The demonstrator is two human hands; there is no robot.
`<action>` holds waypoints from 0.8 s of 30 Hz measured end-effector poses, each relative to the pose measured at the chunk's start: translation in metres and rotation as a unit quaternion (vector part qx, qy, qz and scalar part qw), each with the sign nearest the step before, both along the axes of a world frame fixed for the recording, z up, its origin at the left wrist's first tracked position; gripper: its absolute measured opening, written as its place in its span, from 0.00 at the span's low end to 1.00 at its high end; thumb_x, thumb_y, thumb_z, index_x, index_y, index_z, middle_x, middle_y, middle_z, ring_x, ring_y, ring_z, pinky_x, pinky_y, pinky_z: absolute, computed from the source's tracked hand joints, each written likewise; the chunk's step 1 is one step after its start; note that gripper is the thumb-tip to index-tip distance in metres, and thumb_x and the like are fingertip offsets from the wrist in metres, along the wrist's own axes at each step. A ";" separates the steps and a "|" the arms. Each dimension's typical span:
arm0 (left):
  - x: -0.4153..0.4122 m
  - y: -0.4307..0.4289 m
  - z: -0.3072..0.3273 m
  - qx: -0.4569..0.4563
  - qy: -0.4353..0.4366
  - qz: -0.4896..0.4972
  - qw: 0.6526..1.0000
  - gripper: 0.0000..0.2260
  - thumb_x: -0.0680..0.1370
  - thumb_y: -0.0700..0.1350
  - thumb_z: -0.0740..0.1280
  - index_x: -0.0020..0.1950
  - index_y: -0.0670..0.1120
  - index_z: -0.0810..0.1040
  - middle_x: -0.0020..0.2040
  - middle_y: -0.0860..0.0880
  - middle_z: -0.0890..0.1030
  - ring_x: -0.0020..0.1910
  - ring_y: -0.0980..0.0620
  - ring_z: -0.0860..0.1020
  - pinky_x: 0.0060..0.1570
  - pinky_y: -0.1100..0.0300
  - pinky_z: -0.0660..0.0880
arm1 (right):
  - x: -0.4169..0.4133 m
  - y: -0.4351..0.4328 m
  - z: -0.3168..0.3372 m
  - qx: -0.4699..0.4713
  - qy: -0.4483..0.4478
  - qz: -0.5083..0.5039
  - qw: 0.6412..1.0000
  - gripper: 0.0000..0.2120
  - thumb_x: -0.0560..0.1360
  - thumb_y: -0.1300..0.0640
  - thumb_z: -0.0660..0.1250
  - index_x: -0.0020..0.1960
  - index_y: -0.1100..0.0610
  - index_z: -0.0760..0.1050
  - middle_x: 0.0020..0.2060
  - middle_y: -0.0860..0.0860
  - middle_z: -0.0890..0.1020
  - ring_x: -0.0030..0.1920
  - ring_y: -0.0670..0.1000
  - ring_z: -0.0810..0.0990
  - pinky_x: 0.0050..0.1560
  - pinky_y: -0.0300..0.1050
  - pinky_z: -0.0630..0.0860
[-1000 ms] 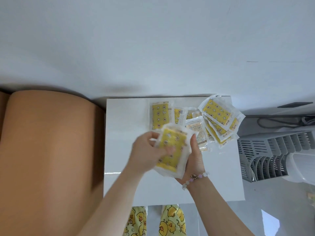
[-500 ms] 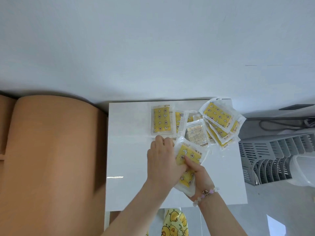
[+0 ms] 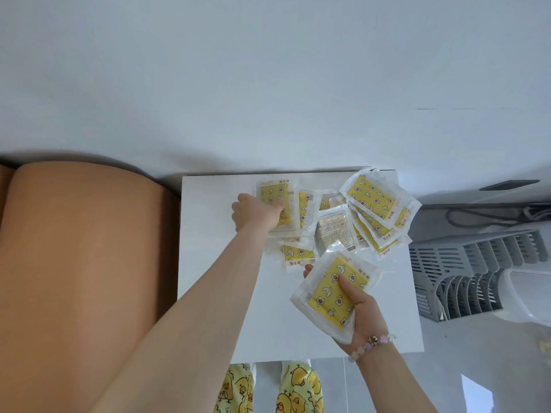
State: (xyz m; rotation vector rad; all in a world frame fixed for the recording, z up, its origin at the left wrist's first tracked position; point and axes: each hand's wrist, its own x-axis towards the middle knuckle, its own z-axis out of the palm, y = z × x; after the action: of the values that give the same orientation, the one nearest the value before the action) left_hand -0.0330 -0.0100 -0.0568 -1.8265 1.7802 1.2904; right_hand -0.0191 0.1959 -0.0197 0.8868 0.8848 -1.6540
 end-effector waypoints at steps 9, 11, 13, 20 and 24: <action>-0.002 0.009 -0.010 -0.031 -0.035 0.019 0.999 0.36 0.68 0.58 0.75 0.65 0.40 0.64 0.64 0.43 0.72 0.64 0.43 0.71 0.60 0.49 0.70 | 0.002 0.008 0.005 -0.010 -0.002 -0.003 1.000 0.15 0.68 0.59 0.64 0.51 0.62 0.80 0.50 0.62 0.83 0.44 0.59 0.85 0.42 0.59 0.80; -0.002 0.008 -0.010 -0.051 -0.037 0.001 0.998 0.36 0.67 0.58 0.75 0.65 0.40 0.66 0.64 0.44 0.72 0.64 0.43 0.71 0.60 0.49 0.69 | 0.002 0.007 0.006 -0.007 0.001 -0.002 1.000 0.15 0.68 0.59 0.64 0.53 0.62 0.79 0.49 0.62 0.84 0.43 0.59 0.85 0.42 0.59 0.80; 0.000 0.008 -0.011 -0.071 -0.034 -0.023 0.997 0.34 0.67 0.59 0.75 0.64 0.42 0.69 0.63 0.45 0.73 0.63 0.44 0.72 0.60 0.50 0.70 | 0.000 0.007 0.005 -0.004 0.002 -0.002 1.000 0.13 0.69 0.59 0.63 0.48 0.61 0.83 0.48 0.61 0.84 0.43 0.58 0.85 0.43 0.59 0.79; 0.015 0.004 -0.007 -0.097 0.007 -0.017 0.995 0.28 0.70 0.52 0.75 0.64 0.41 0.68 0.61 0.45 0.74 0.59 0.45 0.74 0.50 0.54 0.72 | -0.002 0.006 0.003 0.004 0.005 0.012 1.000 0.15 0.69 0.59 0.63 0.53 0.61 0.79 0.49 0.61 0.84 0.44 0.59 0.85 0.43 0.59 0.80; 0.036 -0.003 0.015 -0.094 0.068 0.054 0.992 0.28 0.71 0.48 0.75 0.65 0.41 0.67 0.62 0.45 0.75 0.59 0.45 0.74 0.49 0.58 0.68 | -0.009 0.009 0.001 0.026 0.012 0.004 1.000 0.16 0.68 0.59 0.64 0.55 0.59 0.78 0.47 0.60 0.84 0.43 0.58 0.85 0.43 0.59 0.80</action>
State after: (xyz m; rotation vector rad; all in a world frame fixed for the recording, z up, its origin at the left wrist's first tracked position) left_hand 0.0029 -0.0128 -0.0418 -2.0037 1.9571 1.3563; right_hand -0.0280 0.2045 -0.0190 0.8997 0.9511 -1.6447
